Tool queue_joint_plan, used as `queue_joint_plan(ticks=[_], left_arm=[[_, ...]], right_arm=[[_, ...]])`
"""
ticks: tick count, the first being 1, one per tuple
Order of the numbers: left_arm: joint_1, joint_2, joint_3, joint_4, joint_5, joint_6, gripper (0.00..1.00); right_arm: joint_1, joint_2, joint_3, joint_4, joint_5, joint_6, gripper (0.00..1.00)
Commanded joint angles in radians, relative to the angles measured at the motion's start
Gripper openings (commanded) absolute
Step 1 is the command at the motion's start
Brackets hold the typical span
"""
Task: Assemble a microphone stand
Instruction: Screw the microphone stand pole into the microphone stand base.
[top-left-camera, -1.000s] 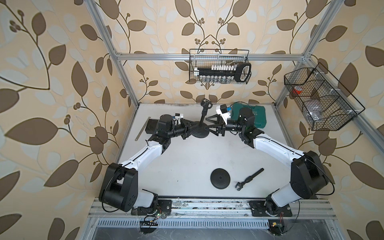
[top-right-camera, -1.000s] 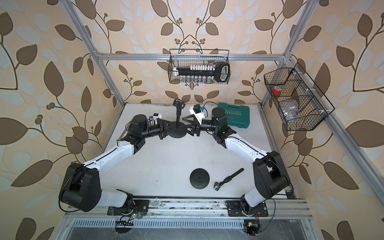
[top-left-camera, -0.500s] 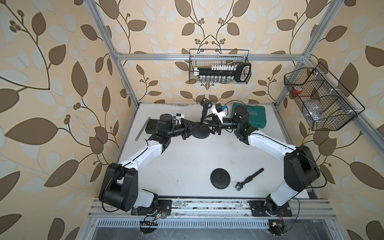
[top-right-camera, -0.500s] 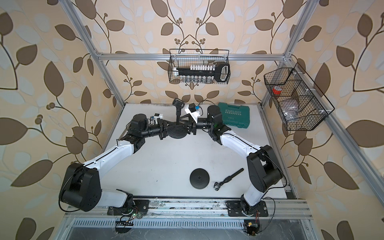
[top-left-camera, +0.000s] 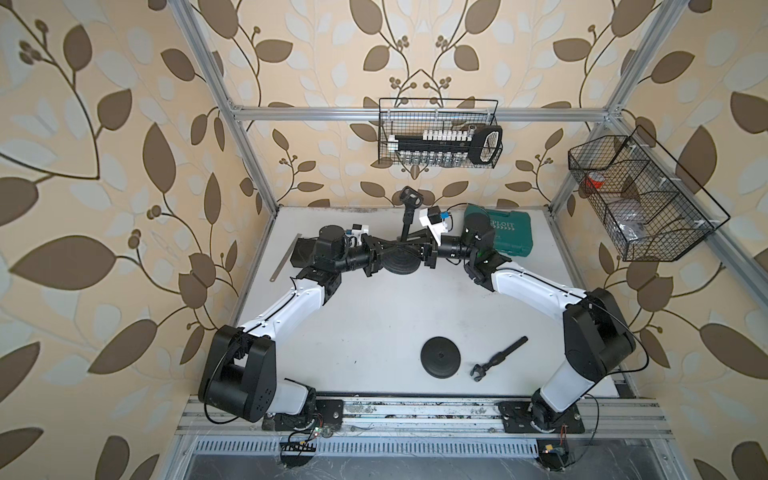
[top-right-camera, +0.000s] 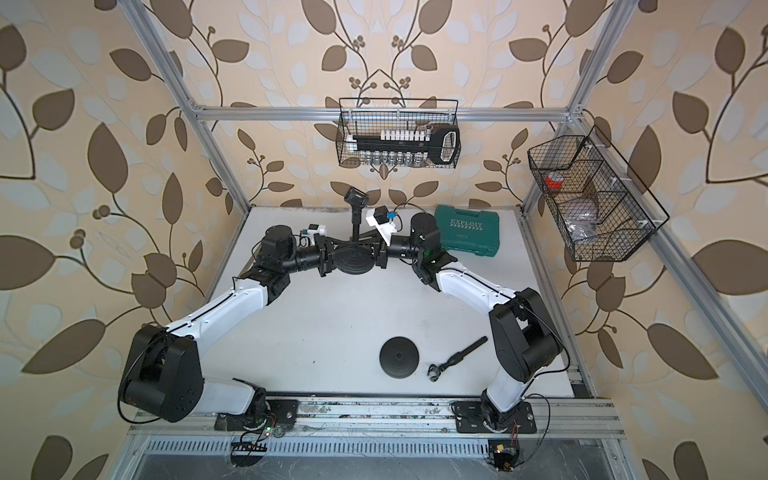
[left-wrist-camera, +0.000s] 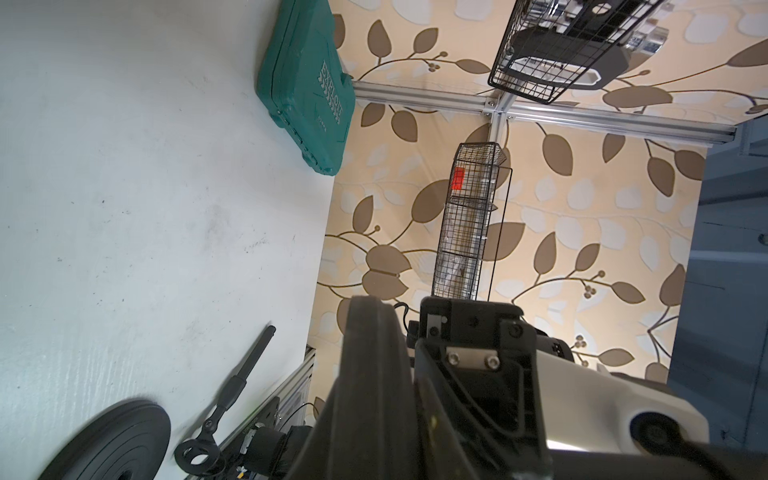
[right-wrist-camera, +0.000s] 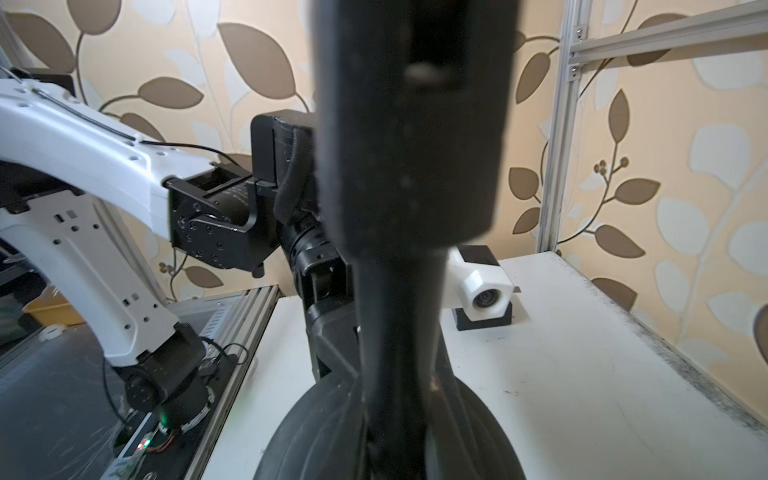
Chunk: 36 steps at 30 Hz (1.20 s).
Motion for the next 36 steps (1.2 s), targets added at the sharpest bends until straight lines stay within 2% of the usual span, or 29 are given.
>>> queue_joint_plan(ticks=[1,6,12,15,18,21,22,23,24,26,27,30,32,36], left_arm=[[0.005,-0.010,0.074,0.117,0.022,-0.013,0.00],[0.005,-0.007,0.087,0.125,0.009,-0.013,0.00],[0.005,0.001,0.094,0.146,-0.005,-0.031,0.00],[0.006,0.006,0.096,0.160,-0.012,-0.040,0.00],[0.008,0.008,0.100,0.161,-0.019,-0.040,0.00],[0.008,0.010,0.101,0.155,-0.023,-0.035,0.00],[0.008,0.012,0.103,0.150,-0.022,-0.032,0.00],[0.008,0.013,0.102,0.148,-0.021,-0.029,0.00],[0.009,0.014,0.100,0.144,-0.021,-0.028,0.00],[0.011,0.018,0.098,0.131,-0.020,-0.020,0.00],[0.011,0.020,0.097,0.124,-0.019,-0.015,0.00],[0.014,0.023,0.097,0.102,-0.016,-0.006,0.00],[0.014,0.023,0.093,0.103,-0.006,-0.005,0.00],[0.014,0.012,0.079,0.100,0.023,-0.005,0.00]], right_arm=[[0.025,-0.015,-0.055,0.037,0.109,0.000,0.00],[0.069,-0.057,-0.135,0.049,0.342,0.022,0.00],[0.197,-0.131,-0.230,0.004,0.789,0.024,0.00],[0.295,-0.146,-0.231,-0.055,1.028,0.016,0.00],[0.348,-0.152,-0.219,-0.087,1.141,0.002,0.00],[0.342,-0.155,-0.192,-0.118,1.075,-0.003,0.00],[0.330,-0.160,-0.183,-0.125,1.019,-0.005,0.08],[0.313,-0.166,-0.168,-0.151,0.942,-0.006,0.29],[0.298,-0.174,-0.159,-0.165,0.883,-0.010,0.41],[0.271,-0.208,-0.161,-0.176,0.763,-0.040,0.59],[0.251,-0.225,-0.164,-0.184,0.703,-0.047,0.63],[0.165,-0.280,-0.176,-0.207,0.495,-0.049,0.68],[0.092,-0.301,-0.188,-0.202,0.339,-0.039,0.69],[-0.023,-0.288,-0.174,-0.201,0.127,-0.021,0.64]])
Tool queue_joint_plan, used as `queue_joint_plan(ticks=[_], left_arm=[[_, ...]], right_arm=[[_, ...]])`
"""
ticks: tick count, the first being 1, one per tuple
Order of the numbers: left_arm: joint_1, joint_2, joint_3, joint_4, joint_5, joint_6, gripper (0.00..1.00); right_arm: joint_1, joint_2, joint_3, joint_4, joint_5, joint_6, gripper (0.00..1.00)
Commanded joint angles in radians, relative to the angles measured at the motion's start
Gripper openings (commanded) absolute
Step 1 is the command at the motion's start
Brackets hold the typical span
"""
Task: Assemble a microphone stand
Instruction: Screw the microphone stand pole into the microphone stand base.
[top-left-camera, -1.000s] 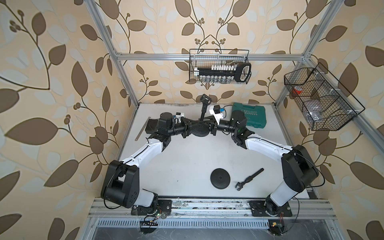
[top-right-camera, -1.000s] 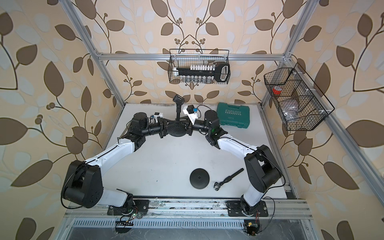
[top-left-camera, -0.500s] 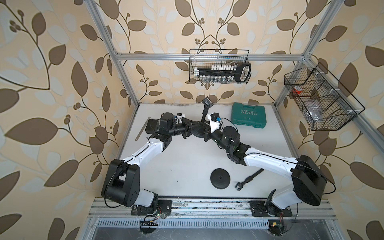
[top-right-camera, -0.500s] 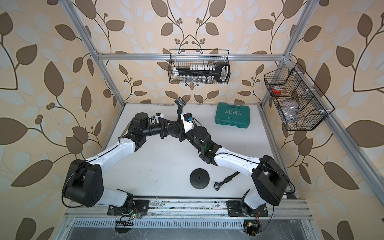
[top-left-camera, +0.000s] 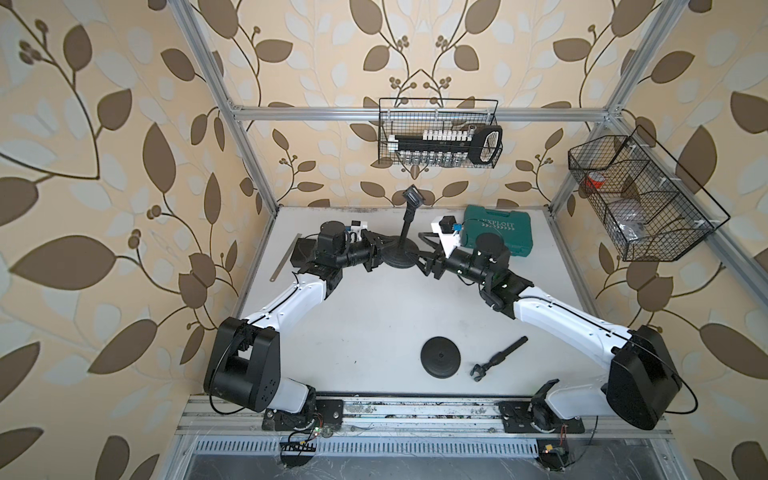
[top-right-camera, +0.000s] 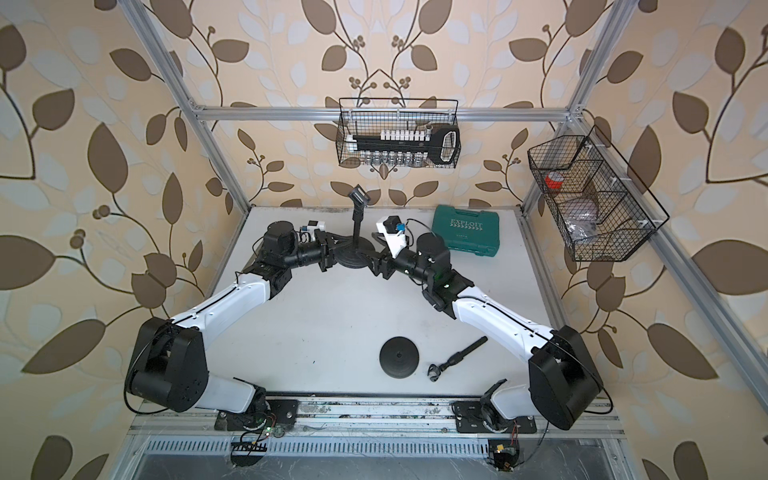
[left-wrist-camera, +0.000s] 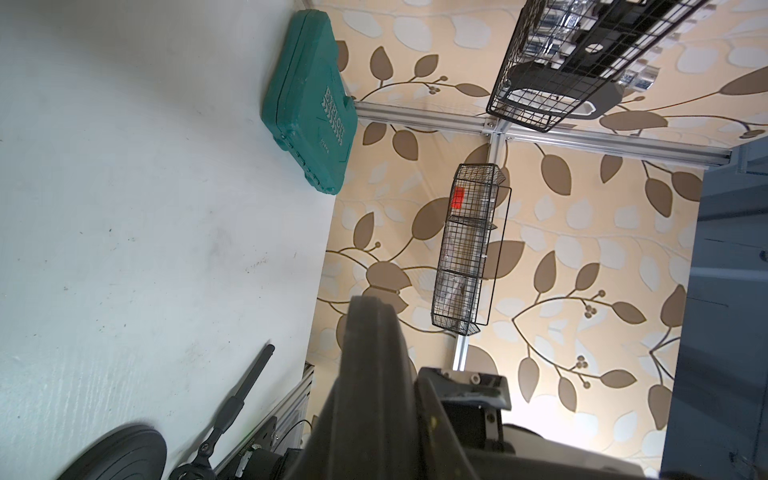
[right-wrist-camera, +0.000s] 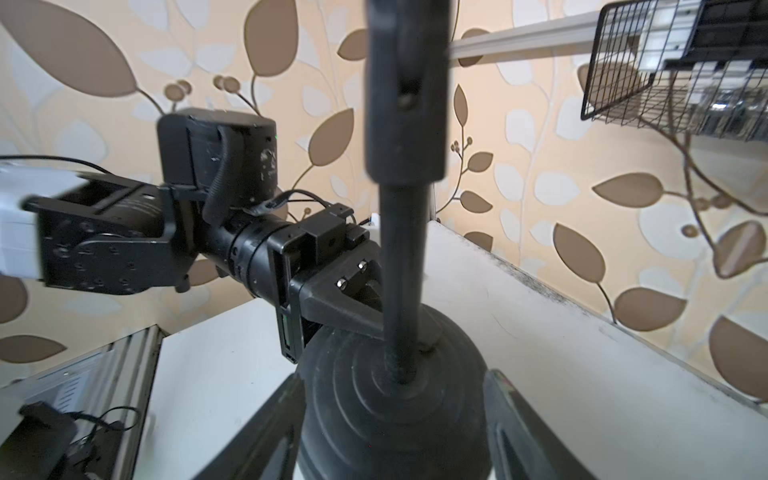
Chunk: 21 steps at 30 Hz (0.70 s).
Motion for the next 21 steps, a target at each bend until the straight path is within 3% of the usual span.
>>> queue_joint_plan(ticks=[1,5,9,21], left_arm=[[0.002,-0.030,0.035,0.104,0.060,-0.007,0.00],[0.002,-0.038,0.024,0.099,0.104,-0.011,0.00],[0.002,-0.043,0.014,0.090,0.143,-0.014,0.00],[0.002,-0.043,0.014,0.069,0.190,-0.009,0.00]], right_arm=[[-0.066,0.019,0.018,-0.023,-0.299,0.013,0.62],[-0.096,0.074,0.072,-0.055,-0.408,-0.026,0.54],[-0.096,0.132,0.123,-0.058,-0.461,-0.051,0.53],[-0.054,0.234,0.229,-0.016,-0.473,-0.037,0.48]])
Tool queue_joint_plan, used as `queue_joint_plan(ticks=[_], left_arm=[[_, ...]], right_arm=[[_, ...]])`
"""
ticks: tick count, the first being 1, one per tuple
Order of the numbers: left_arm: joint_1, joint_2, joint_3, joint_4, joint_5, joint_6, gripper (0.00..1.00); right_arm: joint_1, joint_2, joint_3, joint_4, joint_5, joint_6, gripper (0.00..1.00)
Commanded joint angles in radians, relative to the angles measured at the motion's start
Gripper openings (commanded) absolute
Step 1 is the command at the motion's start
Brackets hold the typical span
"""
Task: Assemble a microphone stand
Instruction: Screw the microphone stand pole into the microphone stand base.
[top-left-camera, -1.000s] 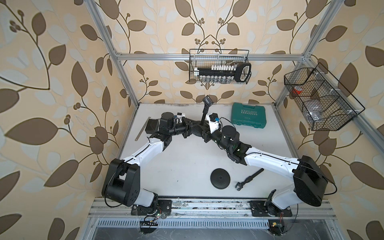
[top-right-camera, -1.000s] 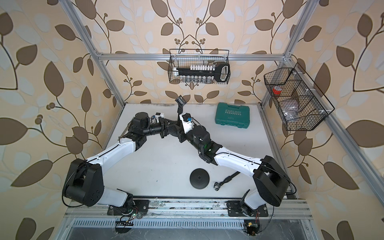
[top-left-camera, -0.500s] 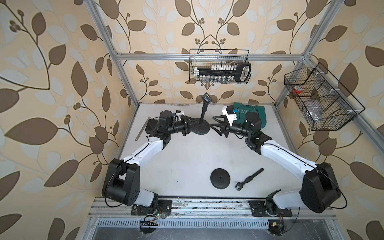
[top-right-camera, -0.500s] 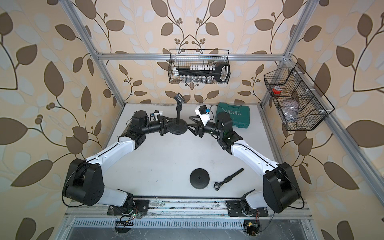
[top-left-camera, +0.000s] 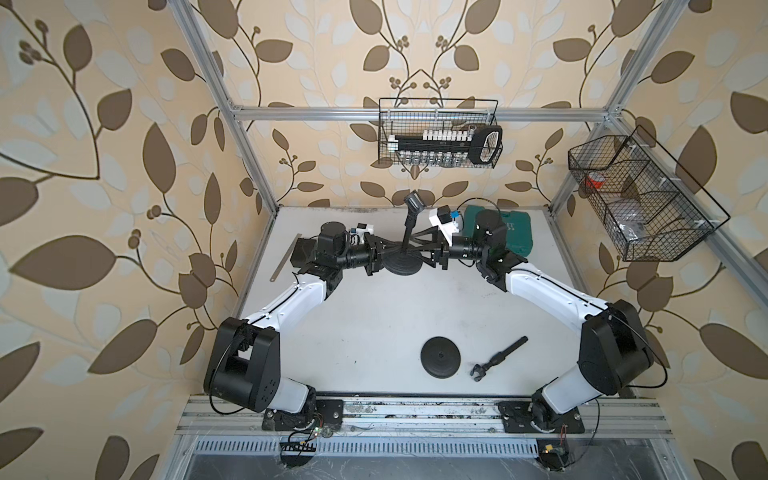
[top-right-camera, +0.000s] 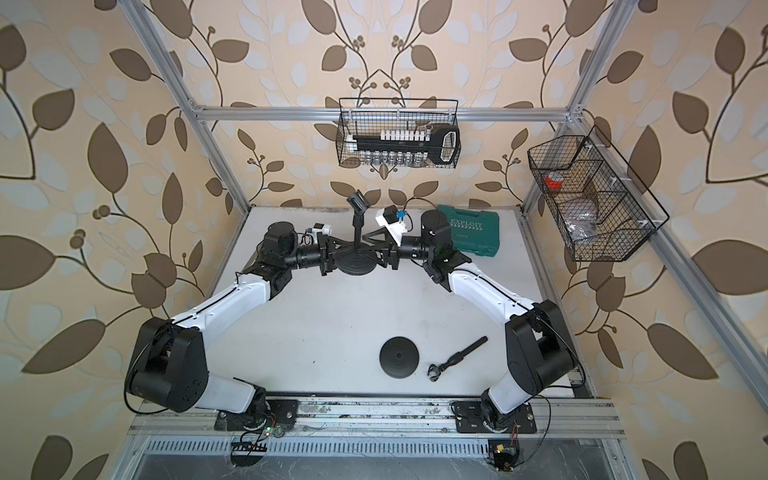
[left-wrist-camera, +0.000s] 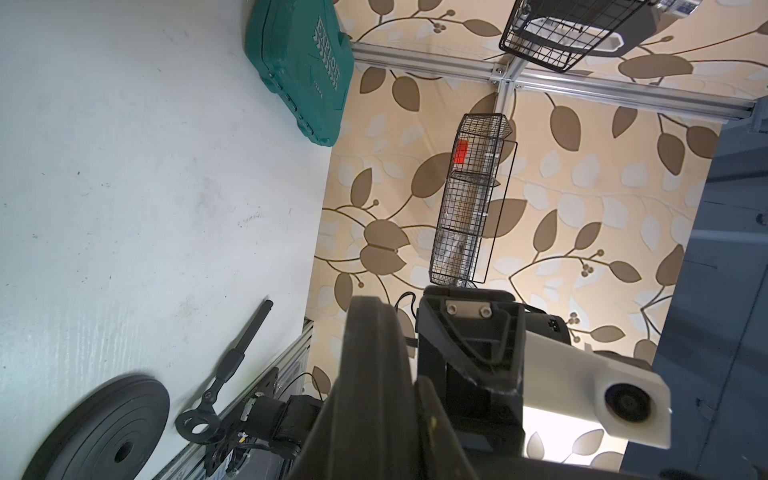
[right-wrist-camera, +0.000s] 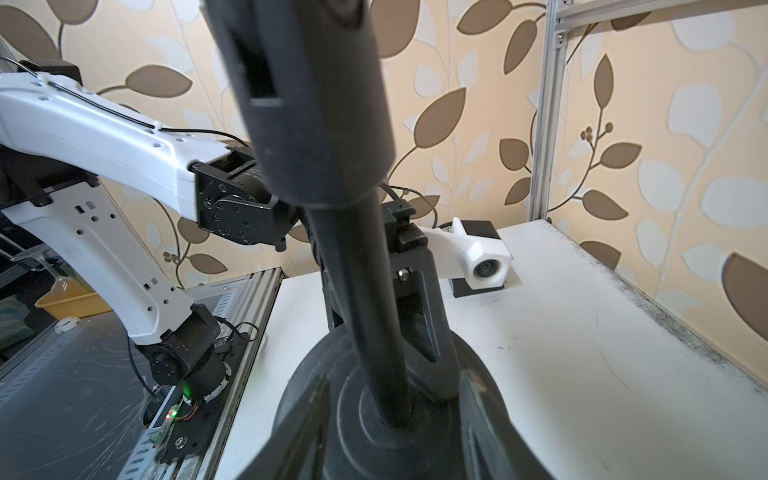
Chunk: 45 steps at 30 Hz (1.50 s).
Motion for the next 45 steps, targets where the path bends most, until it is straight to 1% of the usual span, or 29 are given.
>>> queue_joint_plan(ticks=[1,4,5,6,8,10,13,15,18,19,22,23,24,27,30,32,34,35,37,38,39,40,42,45], left_arm=[[0.001,-0.043,0.019,0.074,0.055,-0.004,0.00],[0.001,-0.040,0.026,0.074,0.062,-0.004,0.00],[0.001,-0.040,0.029,0.074,0.065,-0.005,0.00],[0.002,-0.039,0.029,0.074,0.066,-0.005,0.00],[0.001,-0.039,0.030,0.075,0.062,-0.004,0.00],[0.002,-0.039,0.032,0.079,0.055,-0.003,0.00],[0.001,-0.039,0.036,0.083,0.035,-0.005,0.00],[0.001,-0.036,0.038,0.092,0.027,-0.008,0.00],[0.001,-0.034,0.038,0.103,0.015,-0.013,0.00],[0.001,-0.034,0.037,0.106,0.012,-0.014,0.00],[0.001,-0.034,0.040,0.112,0.000,-0.017,0.00],[0.002,-0.034,0.040,0.115,-0.004,-0.019,0.00],[0.003,-0.034,0.039,0.118,-0.009,-0.022,0.00],[0.003,-0.037,0.041,0.126,-0.019,-0.028,0.00],[0.005,-0.042,0.044,0.128,-0.034,-0.029,0.00],[0.005,-0.045,0.046,0.124,-0.040,-0.027,0.00],[0.005,-0.045,0.050,0.115,-0.044,-0.021,0.00],[0.005,-0.043,0.051,0.106,-0.046,-0.015,0.00],[0.005,-0.038,0.050,0.091,-0.046,-0.005,0.00],[0.005,-0.037,0.049,0.083,-0.044,0.001,0.00],[0.005,-0.034,0.049,0.072,-0.044,0.007,0.00],[0.005,-0.032,0.049,0.060,-0.043,0.013,0.00],[0.005,-0.027,0.047,0.044,-0.037,0.023,0.00],[0.005,-0.028,0.041,0.033,-0.022,0.035,0.00]], right_arm=[[0.021,0.027,0.039,0.025,-0.019,-0.009,0.47],[0.030,0.043,0.056,0.029,-0.015,-0.004,0.44],[0.031,0.048,0.059,0.035,-0.013,0.000,0.41],[0.033,0.051,0.058,0.045,-0.011,0.006,0.37],[0.034,0.052,0.048,0.064,0.003,0.018,0.25],[0.037,0.047,0.028,0.084,0.024,0.020,0.17],[0.055,0.031,-0.001,0.081,0.102,0.000,0.08],[0.071,0.015,-0.026,0.082,0.173,-0.007,0.00],[0.107,-0.016,-0.072,0.087,0.318,0.000,0.00],[0.127,-0.031,-0.097,0.093,0.391,0.002,0.00],[0.205,-0.075,-0.171,0.116,0.630,0.003,0.00],[0.231,-0.090,-0.190,0.114,0.731,-0.001,0.00],[0.280,-0.099,-0.205,0.111,0.826,0.000,0.00],[0.377,-0.107,-0.226,0.102,1.064,0.017,0.00],[0.458,-0.095,-0.213,0.079,1.247,-0.002,0.00],[0.485,-0.089,-0.206,0.073,1.293,-0.009,0.00],[0.482,-0.091,-0.197,0.063,1.246,-0.004,0.00],[0.470,-0.092,-0.187,0.044,1.196,-0.003,0.06],[0.429,-0.106,-0.168,0.002,1.052,0.009,0.37],[0.398,-0.114,-0.163,-0.012,0.946,0.014,0.51],[0.366,-0.124,-0.160,-0.024,0.859,0.014,0.60],[0.340,-0.134,-0.161,-0.027,0.780,0.005,0.66],[0.269,-0.151,-0.178,-0.010,0.574,-0.014,0.71],[0.160,-0.168,-0.206,0.041,0.361,0.013,0.72]])
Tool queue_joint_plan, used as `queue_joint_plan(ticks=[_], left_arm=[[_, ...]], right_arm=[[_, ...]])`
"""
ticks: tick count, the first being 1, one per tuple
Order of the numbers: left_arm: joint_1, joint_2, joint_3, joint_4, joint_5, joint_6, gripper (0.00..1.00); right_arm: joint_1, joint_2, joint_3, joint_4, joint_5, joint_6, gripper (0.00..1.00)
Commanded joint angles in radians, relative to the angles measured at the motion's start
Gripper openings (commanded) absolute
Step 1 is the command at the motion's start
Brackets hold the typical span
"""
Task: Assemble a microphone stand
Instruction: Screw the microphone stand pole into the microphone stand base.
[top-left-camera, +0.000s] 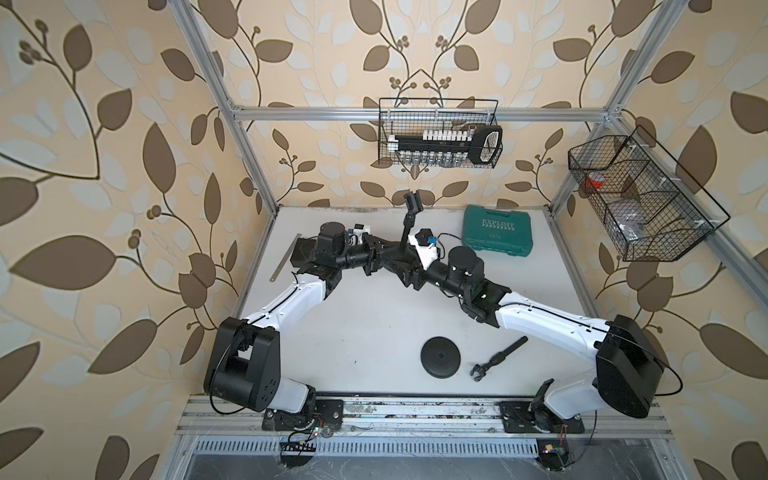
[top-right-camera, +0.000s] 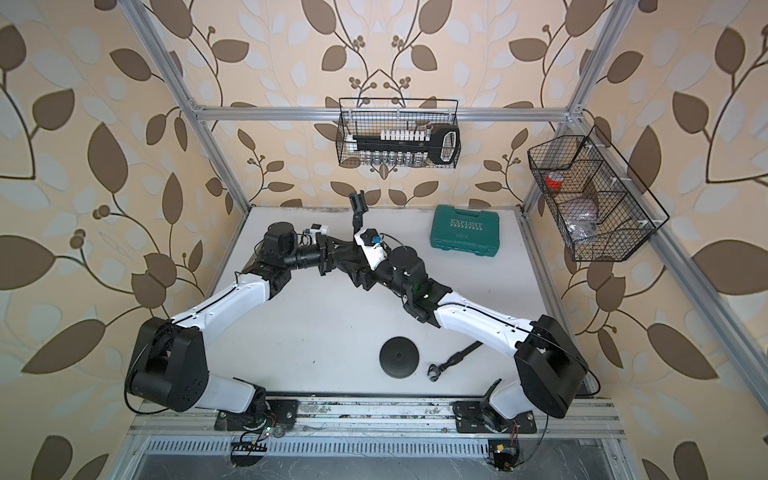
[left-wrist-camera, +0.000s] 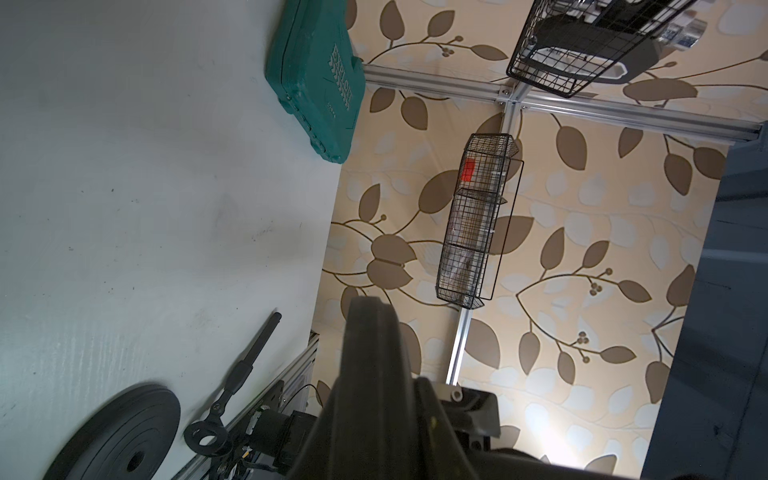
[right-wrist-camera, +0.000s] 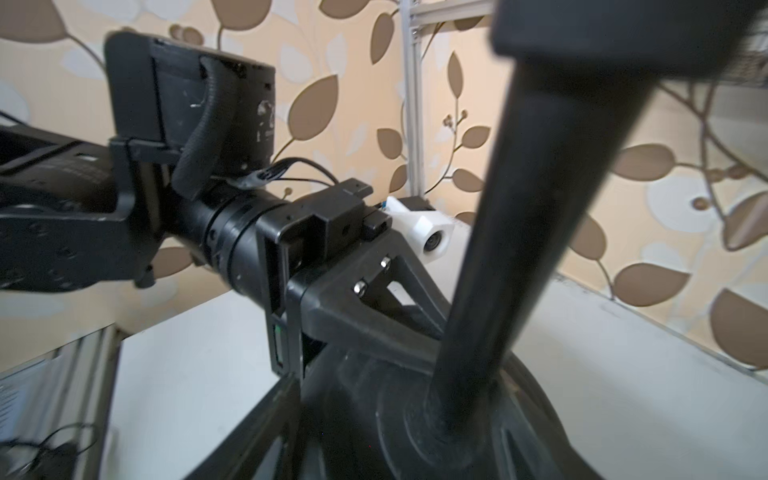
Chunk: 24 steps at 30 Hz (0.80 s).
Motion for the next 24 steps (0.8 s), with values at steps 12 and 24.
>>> queue_joint_plan(ticks=[12,24], left_arm=[[-0.002,-0.015,0.031,0.059,0.140,0.031,0.00],[-0.002,-0.003,0.037,0.079,0.187,0.030,0.00]], right_arm=[[-0.247,0.047,0.065,0.031,-0.646,-0.039,0.60],[-0.240,0.195,0.235,0.043,-0.803,0.003,0.49]])
